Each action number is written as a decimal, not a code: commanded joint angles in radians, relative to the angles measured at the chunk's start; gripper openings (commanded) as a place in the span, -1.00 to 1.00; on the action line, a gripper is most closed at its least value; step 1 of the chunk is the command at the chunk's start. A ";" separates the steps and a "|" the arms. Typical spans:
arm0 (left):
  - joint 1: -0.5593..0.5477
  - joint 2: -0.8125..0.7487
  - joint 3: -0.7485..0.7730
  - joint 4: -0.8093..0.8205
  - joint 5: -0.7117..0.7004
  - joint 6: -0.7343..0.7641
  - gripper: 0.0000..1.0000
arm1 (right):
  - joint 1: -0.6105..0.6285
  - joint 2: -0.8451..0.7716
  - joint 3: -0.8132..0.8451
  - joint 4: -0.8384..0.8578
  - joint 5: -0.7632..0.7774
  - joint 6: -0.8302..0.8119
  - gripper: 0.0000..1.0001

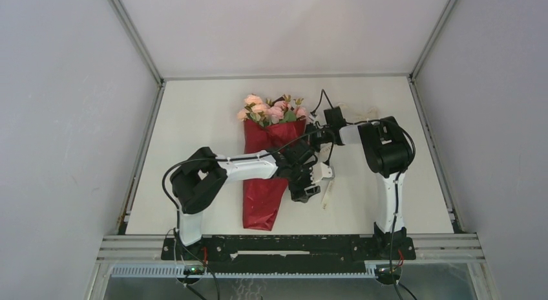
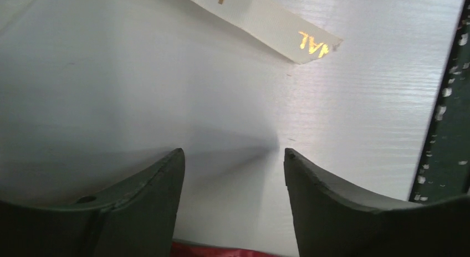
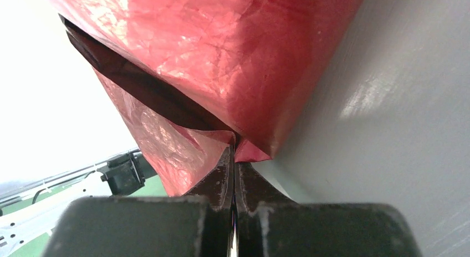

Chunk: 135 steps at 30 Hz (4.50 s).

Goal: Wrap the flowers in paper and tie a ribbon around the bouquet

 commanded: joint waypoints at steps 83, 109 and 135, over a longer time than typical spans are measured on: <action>0.450 -0.100 -0.253 -0.473 -0.806 0.328 -1.00 | -0.052 -0.103 0.370 -0.422 -0.011 -0.027 -1.00; 0.853 0.034 0.604 -0.397 -0.619 -0.092 -1.00 | -0.011 -0.147 0.317 -0.482 0.003 -0.070 -1.00; 0.676 -0.282 0.714 -0.560 -0.102 -0.205 -1.00 | -0.001 -0.038 0.251 -0.437 0.037 -0.133 -1.00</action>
